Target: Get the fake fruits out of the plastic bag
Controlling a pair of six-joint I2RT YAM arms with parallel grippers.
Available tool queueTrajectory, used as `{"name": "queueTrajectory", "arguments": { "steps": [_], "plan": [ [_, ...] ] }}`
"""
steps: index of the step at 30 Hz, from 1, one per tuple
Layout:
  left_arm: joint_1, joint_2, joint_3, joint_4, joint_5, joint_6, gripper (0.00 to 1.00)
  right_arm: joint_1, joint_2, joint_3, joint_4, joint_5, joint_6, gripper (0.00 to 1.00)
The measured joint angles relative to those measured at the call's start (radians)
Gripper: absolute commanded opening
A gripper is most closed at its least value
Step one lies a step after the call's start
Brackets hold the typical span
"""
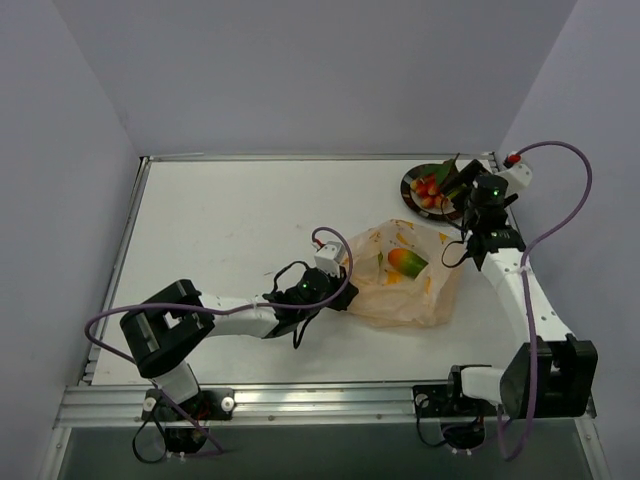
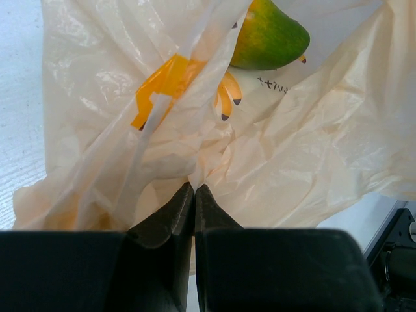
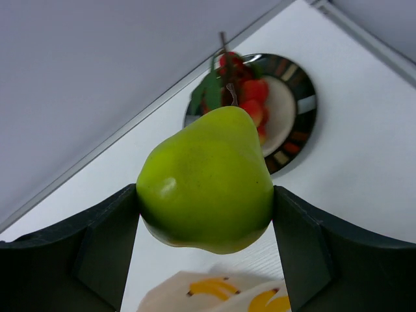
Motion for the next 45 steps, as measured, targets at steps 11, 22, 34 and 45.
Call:
{"name": "queueTrajectory", "arguments": {
  "steps": [11,22,34,45],
  "plan": [
    [0.0,0.0,0.0,0.001,0.008,0.014,0.02,-0.203,0.333,0.048,0.208,0.029,0.04,0.41],
    [0.0,0.0,0.0,0.001,0.018,0.027,0.02,-0.277,0.635,0.2,0.262,0.012,0.101,0.42],
    [0.0,0.0,0.0,0.001,0.021,0.029,0.02,-0.275,0.838,0.316,0.324,-0.082,0.216,0.69],
    [0.0,0.0,0.0,0.023,0.021,0.04,0.02,-0.275,0.742,0.234,0.323,-0.145,0.211,0.94]
  ]
}}
